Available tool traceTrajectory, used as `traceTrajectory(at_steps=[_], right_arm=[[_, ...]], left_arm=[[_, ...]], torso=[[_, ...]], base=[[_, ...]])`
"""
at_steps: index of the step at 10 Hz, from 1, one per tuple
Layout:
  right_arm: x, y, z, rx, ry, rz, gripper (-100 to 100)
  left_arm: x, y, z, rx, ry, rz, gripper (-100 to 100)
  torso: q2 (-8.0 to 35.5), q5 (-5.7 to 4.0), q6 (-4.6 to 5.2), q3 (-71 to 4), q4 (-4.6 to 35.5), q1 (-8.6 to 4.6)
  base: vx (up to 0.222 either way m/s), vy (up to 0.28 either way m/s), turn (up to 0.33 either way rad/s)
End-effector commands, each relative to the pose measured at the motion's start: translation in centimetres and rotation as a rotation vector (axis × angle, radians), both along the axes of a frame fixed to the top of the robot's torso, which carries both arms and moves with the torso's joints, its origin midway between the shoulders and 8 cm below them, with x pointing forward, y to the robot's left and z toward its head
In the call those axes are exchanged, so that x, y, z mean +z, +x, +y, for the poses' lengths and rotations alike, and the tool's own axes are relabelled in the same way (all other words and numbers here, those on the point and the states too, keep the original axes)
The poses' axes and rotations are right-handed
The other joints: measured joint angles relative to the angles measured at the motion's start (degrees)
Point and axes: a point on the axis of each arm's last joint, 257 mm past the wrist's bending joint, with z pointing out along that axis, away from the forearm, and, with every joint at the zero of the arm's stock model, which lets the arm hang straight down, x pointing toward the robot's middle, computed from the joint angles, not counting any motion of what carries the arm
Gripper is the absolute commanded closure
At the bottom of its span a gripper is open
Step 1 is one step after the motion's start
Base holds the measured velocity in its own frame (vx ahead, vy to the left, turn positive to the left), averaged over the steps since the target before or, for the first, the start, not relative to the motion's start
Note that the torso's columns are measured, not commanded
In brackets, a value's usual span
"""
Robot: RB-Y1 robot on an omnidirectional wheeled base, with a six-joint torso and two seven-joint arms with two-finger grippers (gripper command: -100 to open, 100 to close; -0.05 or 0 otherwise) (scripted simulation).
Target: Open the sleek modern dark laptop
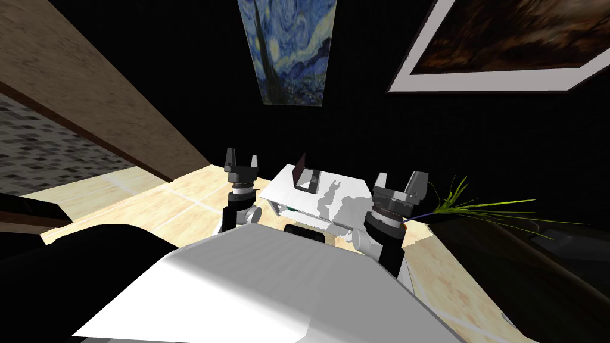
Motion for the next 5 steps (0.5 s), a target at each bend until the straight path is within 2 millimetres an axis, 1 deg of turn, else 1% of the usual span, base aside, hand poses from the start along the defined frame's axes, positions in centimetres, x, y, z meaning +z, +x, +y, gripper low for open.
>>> traceTrajectory(at_steps=[1, 5], right_arm=[[0.00, 0.00, 0.00, 0.000, 0.000, 0.000, 0], [0.01, -0.01, 0.00, 0.000, 0.000, 0.000, 0]], left_arm=[[0.00, 0.00, 0.00, 0.000, 0.000, 0.000, 0], [0.01, -0.01, 0.00, 0.000, 0.000, 0.000, 0]], torso=[[2.32, 0.00, 0.00, -4.67, 2.35, 0.00], [18.45, 0.00, 0.00, -36.92, 18.46, 0.00]], base=[[0.000, 0.000, 0.000], [0.000, 0.000, 0.000]])
